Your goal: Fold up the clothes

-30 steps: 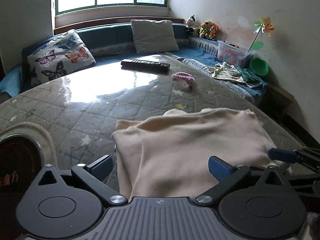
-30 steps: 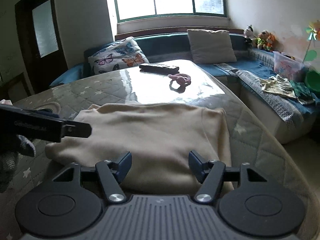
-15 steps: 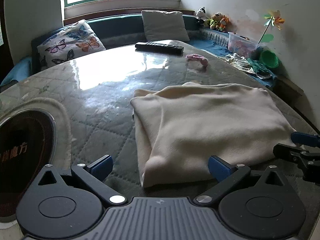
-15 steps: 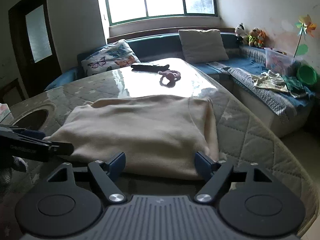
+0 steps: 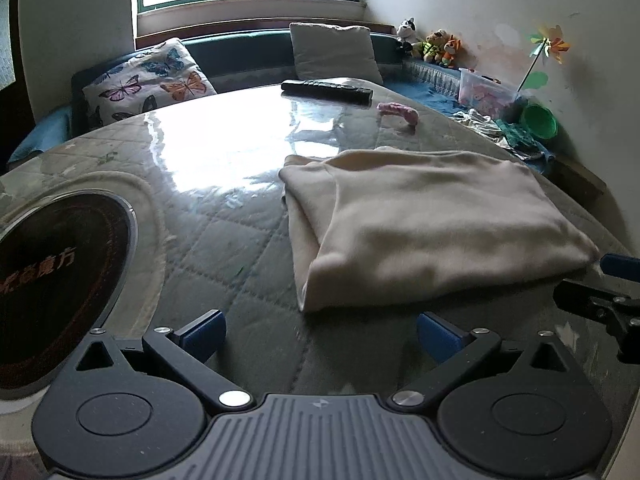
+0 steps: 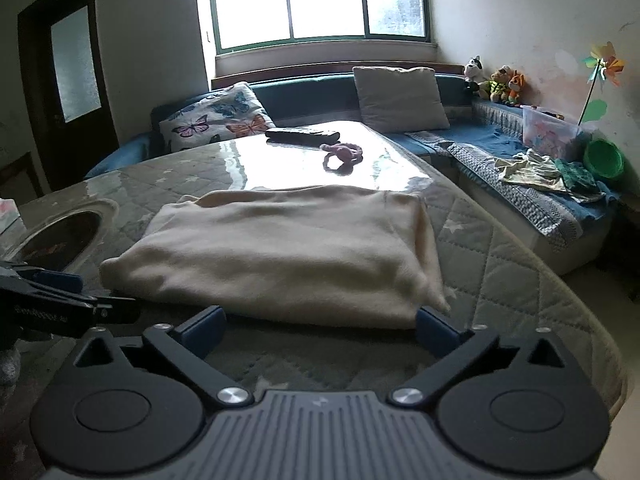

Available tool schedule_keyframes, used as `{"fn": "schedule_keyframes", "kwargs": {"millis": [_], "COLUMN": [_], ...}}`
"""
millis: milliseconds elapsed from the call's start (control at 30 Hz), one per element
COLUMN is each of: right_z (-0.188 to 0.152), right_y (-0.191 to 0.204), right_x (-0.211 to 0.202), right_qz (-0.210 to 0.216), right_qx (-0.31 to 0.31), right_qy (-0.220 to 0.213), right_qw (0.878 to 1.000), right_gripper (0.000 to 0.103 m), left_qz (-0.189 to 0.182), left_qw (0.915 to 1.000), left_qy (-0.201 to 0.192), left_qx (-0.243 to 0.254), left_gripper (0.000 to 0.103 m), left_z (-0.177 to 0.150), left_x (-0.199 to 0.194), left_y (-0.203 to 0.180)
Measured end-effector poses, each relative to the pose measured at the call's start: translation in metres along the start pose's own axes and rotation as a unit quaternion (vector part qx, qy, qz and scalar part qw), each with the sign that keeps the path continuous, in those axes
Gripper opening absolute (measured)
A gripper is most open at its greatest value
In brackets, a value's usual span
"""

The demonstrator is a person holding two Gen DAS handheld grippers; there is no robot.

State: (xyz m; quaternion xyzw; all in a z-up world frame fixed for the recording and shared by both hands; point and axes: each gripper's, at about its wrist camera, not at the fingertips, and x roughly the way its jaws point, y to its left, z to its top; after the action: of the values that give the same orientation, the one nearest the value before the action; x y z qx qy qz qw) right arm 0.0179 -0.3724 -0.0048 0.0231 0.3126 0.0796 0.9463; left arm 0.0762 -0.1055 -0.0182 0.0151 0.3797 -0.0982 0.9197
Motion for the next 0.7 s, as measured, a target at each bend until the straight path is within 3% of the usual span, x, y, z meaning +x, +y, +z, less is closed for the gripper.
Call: {"fn": "schedule_keyframes", "kwargs": {"millis": [700], "right_z": [-0.027], "right_y": [0.032], "right_x": [-0.027], "right_qz": [-0.022], "right_qx": [-0.005], "right_qy": [-0.010], "right_qw": [1.000], "right_gripper": [0.103], "left_qz": [0.012], "left_qw": [0.9997], "left_qy": [-0.020], "left_qx": [0.005], "left_gripper": [0.103], "left_z": [-0.031], "left_x": [-0.034], "left_y": [0.002]}}
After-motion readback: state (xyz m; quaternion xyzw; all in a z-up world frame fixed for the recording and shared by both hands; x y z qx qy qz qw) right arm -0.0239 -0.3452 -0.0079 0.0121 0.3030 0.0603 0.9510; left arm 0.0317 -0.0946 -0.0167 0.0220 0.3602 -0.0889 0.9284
